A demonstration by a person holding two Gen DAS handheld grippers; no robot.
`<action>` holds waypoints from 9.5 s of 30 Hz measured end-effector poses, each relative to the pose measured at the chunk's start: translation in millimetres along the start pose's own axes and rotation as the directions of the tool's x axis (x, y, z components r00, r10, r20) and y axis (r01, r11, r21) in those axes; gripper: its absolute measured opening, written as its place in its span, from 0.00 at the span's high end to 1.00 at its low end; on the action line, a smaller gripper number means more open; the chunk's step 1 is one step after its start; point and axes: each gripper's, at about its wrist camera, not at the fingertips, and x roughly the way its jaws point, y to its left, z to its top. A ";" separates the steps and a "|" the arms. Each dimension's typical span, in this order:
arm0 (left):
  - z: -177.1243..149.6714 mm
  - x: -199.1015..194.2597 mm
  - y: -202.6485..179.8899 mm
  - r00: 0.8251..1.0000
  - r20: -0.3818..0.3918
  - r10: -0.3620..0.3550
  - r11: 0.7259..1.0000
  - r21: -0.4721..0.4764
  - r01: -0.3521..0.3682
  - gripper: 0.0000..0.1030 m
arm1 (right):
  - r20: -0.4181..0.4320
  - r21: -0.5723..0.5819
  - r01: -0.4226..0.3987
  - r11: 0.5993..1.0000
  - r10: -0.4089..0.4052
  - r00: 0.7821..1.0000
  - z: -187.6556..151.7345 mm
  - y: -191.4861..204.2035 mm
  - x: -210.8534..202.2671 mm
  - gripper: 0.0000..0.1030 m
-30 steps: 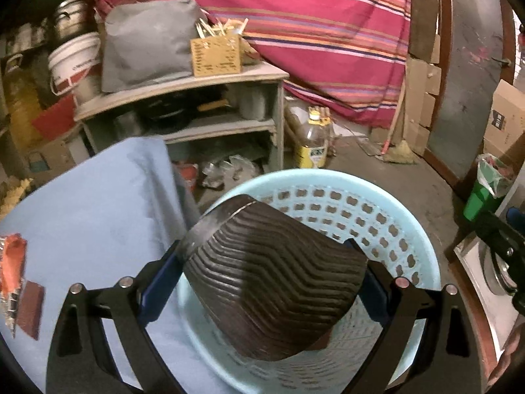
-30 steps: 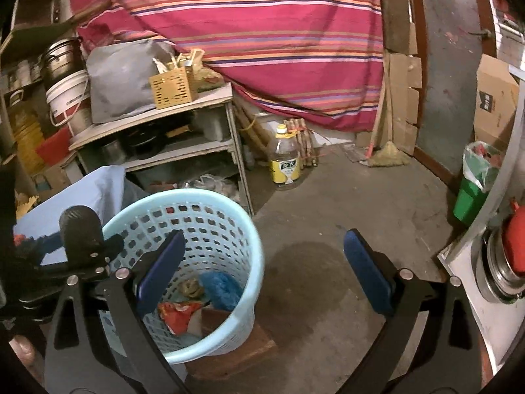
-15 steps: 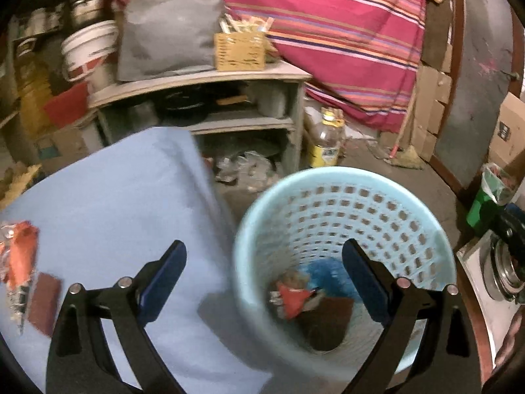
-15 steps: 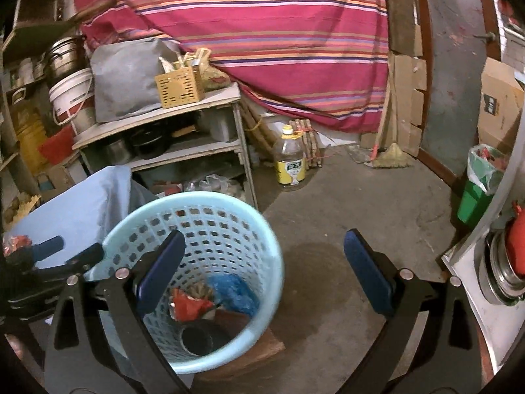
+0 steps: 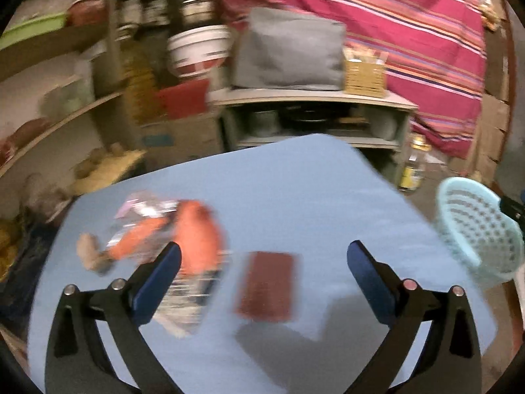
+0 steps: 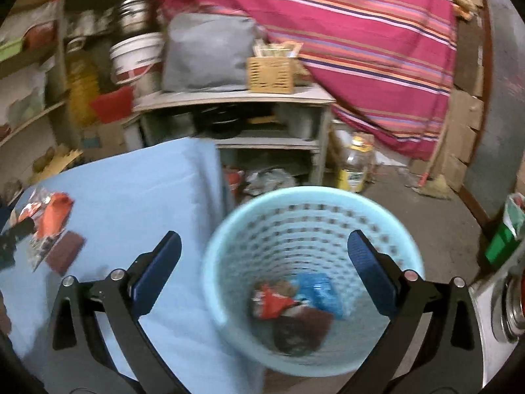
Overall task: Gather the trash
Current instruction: 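Grasp the crumpled brown paper bag with the left tool while the right tool grasps another brown scouring pad, then carry the paper bag and pad over the blue basket and open both tools, then grasp the clear plastic bag with the left tool while the right tool grasps the orange bag, then lift the clear bag bundle with the left tool while the right tool holds the orange bag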
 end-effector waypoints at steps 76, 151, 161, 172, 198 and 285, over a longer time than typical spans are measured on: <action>-31.1 -13.2 220.1 0.976 0.010 0.217 0.945 -0.252 -0.208 0.60 | -0.308 -0.154 -0.176 0.972 0.122 0.943 -47.4 290.8 91.3 0.05; 41.5 2.8 -244.9 0.975 0.077 -0.210 0.975 0.095 0.203 0.60 | -0.021 0.161 0.017 0.987 -0.013 1.000 -2.1 -138.1 13.0 0.08; 37.6 31.9 -290.4 0.958 0.004 -0.287 0.952 0.109 0.285 0.59 | 0.009 0.213 0.078 0.974 -0.082 0.997 -7.9 -163.1 -6.6 0.04; 40.0 49.9 -299.7 0.958 -0.010 -0.285 0.953 0.099 0.285 0.28 | -0.008 0.244 0.090 0.966 -0.090 0.996 -11.8 -170.2 -2.2 0.04; 10.6 16.8 10.9 0.998 0.036 0.059 0.997 -0.051 -0.057 0.08 | -0.007 -0.003 0.034 0.999 -0.034 0.999 11.6 -0.4 16.1 0.04; -3.0 -1.1 195.3 0.999 -0.030 -0.046 0.978 -0.206 0.039 0.92 | -0.186 -0.149 -0.339 0.929 0.310 0.932 19.0 245.2 71.2 0.74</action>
